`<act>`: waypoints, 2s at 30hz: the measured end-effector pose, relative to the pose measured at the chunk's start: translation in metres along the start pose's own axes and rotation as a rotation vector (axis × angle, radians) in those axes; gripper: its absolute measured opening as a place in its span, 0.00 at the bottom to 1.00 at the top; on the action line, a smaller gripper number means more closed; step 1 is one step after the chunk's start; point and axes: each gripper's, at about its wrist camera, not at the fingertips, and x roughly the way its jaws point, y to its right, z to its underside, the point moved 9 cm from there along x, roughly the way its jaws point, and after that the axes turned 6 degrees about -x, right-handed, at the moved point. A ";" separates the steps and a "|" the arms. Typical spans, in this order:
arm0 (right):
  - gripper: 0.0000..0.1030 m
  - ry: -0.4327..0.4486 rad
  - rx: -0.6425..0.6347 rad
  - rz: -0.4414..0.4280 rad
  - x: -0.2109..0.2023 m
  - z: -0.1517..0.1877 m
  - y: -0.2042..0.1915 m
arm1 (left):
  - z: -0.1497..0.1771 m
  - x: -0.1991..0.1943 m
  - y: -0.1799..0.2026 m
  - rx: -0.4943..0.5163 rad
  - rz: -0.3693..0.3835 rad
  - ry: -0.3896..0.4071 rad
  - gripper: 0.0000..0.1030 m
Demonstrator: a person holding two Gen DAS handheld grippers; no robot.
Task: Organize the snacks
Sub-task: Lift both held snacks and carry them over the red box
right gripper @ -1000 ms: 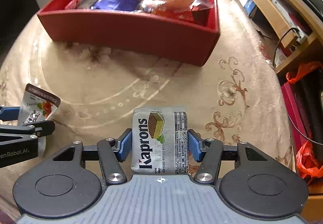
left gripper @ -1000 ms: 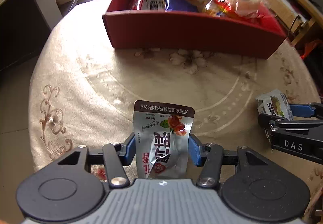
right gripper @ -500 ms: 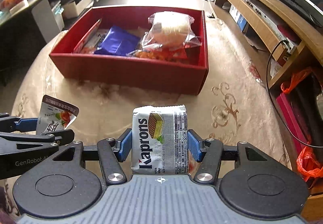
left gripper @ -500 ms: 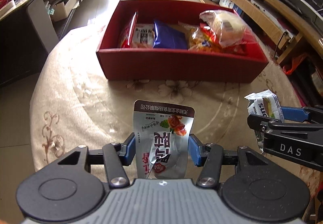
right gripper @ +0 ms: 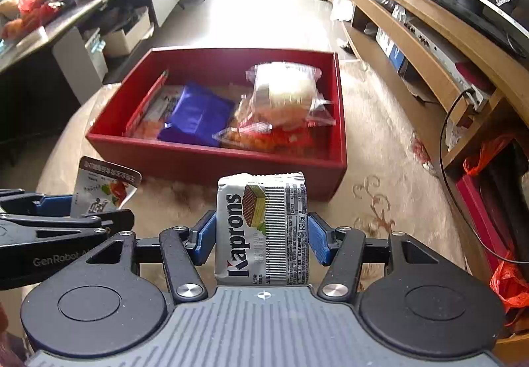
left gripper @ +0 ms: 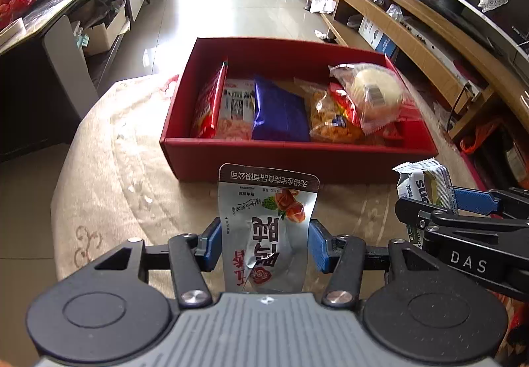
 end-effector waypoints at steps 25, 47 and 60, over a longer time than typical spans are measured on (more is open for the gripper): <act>0.62 0.090 0.070 0.003 0.012 -0.058 0.006 | -0.068 0.014 0.001 -0.033 0.004 0.074 0.47; 0.63 0.082 0.079 0.030 0.039 -0.077 0.011 | -0.094 0.039 -0.001 -0.058 -0.010 0.075 0.47; 0.63 0.088 0.082 0.043 0.041 -0.080 0.013 | -0.097 0.041 -0.002 -0.065 -0.010 0.077 0.47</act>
